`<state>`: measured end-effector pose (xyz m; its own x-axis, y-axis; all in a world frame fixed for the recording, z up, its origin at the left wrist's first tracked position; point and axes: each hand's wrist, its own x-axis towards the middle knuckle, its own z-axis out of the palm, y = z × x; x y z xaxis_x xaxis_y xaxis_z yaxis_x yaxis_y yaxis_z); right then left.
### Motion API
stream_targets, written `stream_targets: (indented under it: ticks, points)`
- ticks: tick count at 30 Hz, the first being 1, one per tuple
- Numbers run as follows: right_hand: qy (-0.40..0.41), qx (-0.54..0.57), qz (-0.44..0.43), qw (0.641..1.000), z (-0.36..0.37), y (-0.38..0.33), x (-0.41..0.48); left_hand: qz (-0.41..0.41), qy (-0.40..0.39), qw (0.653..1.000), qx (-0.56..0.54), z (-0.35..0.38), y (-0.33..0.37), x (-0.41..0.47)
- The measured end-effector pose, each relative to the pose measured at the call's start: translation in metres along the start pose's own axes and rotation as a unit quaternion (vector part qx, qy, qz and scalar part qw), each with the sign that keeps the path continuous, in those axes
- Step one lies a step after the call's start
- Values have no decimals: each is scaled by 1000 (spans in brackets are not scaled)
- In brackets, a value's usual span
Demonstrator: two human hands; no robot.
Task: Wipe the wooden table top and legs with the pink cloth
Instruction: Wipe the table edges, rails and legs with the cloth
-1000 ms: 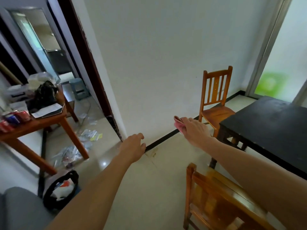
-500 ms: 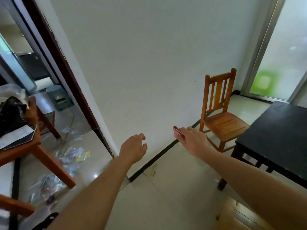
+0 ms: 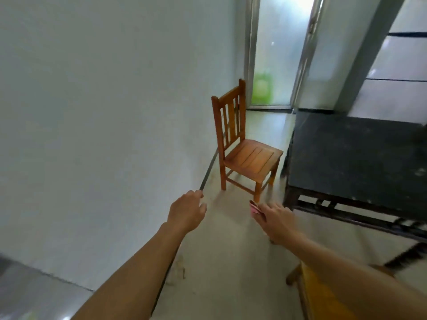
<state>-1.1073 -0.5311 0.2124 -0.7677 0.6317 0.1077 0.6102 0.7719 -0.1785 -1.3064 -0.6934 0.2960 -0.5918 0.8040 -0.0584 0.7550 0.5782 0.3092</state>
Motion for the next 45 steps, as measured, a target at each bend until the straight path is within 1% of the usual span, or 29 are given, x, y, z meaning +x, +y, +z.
stream_targets:
  ticks: [2, 4, 9, 15, 17, 21, 27, 29, 31, 35, 38, 40, 42, 44, 45]
  points:
    - [-14, -1, 56, 998, 8, 22, 0, 43, -12, 999, -15, 11, 18, 36]
    - [-28, 21, 113, 993, 20, 44, 2, 81, -31, 996, -27, 27, 35, 71]
    - [-41, 42, 234, 970, 64, 92, 23, 169, -96, 981, -17, 69, 74, 150]
    - [-118, 38, 320, 939, 107, 117, 62, 237, -162, 958, 23, 99, 94, 246]
    - [-118, 49, 344, 930, 114, 123, 71, 259, -176, 949, 35, 109, 103, 275]
    - [-90, 77, 396, 910, 126, 134, 83, 320, -207, 923, 48, 145, 126, 324]
    - [-70, 117, 519, 844, 183, 151, 91, 421, -190, 886, 42, 236, 159, 381]
    - [-38, 139, 560, 816, 218, 156, 94, 462, -182, 868, 19, 269, 163, 399]
    - [19, 143, 590, 794, 255, 164, 100, 496, -165, 852, 2, 304, 163, 417]
    - [114, 146, 618, 764, 323, 190, 119, 579, -71, 811, -44, 373, 162, 448]
    - [194, 139, 617, 750, 375, 216, 132, 632, 16, 769, -98, 425, 166, 463]
    - [271, 126, 592, 748, 403, 229, 140, 649, 78, 739, -162, 456, 172, 470]
    - [360, 101, 544, 752, 422, 239, 148, 654, 140, 710, -221, 477, 181, 477]
    - [438, 82, 496, 746, 433, 243, 155, 657, 180, 681, -267, 492, 192, 483]
    - [477, 94, 463, 741, 434, 244, 158, 661, 190, 667, -288, 497, 197, 486]
